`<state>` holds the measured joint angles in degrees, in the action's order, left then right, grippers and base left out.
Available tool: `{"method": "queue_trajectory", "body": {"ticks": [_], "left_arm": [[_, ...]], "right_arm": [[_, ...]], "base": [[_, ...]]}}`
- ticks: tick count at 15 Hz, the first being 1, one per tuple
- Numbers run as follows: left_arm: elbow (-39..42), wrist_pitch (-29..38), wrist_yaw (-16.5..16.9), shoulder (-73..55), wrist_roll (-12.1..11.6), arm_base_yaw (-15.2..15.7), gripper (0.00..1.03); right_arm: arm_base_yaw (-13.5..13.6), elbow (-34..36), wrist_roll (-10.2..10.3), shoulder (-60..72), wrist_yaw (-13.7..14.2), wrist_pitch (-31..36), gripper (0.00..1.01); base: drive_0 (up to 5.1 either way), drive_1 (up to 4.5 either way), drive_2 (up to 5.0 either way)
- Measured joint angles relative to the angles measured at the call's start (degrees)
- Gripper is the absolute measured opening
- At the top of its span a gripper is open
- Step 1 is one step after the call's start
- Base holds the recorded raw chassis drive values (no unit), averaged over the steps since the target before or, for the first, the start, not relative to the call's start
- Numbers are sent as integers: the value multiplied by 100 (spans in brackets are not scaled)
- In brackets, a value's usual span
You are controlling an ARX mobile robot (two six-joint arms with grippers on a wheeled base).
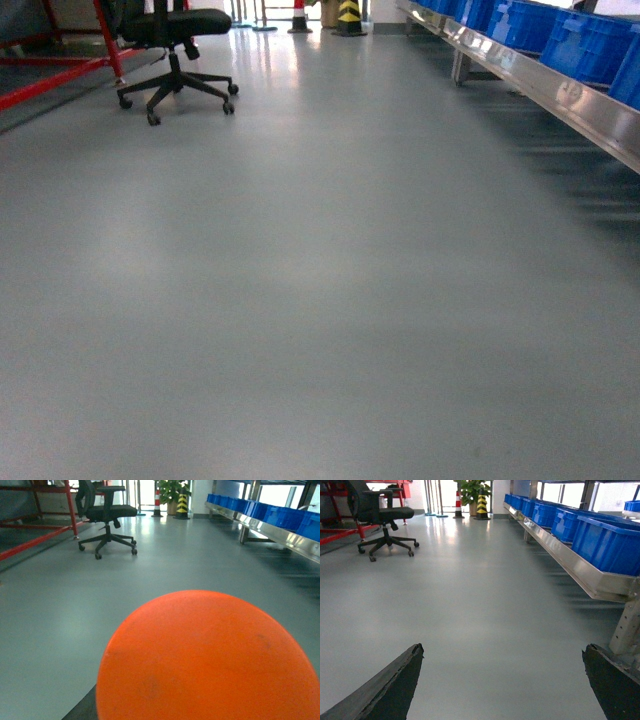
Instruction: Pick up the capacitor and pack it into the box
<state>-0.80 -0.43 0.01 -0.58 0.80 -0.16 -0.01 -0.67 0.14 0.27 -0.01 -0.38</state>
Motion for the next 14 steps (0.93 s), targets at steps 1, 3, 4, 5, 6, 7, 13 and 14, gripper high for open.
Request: {"method": "queue_trajectory", "body": {"ticks": [1, 3, 4, 5, 6, 7, 13, 14], "left_arm": [[0, 13, -2, 0, 0, 0, 44], [0, 20, -2, 0, 0, 0, 44], [0, 2, -7, 0, 0, 0, 44], [0, 24, -7, 0, 0, 0, 44], [0, 7, -13, 0, 0, 0, 44], [0, 4, -4, 0, 0, 0, 44], [0, 9, 0, 0, 0, 0, 44], [0, -4, -2, 0, 0, 0, 44]], "right_arm": [[0, 0, 0, 0, 0, 17, 98], [0, 0, 0, 0, 2, 4, 98], [0, 0, 0, 0, -2, 22, 98], [0, 0, 0, 0, 2, 22, 98], [0, 0, 0, 0, 0, 26, 98], [0, 0, 0, 0, 2, 7, 98], [0, 0, 2, 0, 0, -2, 98], [0, 0, 0, 0, 2, -2, 98]], "base": [[0, 0, 0], [0, 0, 0], [0, 0, 0], [0, 0, 0], [0, 0, 0], [0, 0, 0], [0, 0, 0], [0, 0, 0]]}}
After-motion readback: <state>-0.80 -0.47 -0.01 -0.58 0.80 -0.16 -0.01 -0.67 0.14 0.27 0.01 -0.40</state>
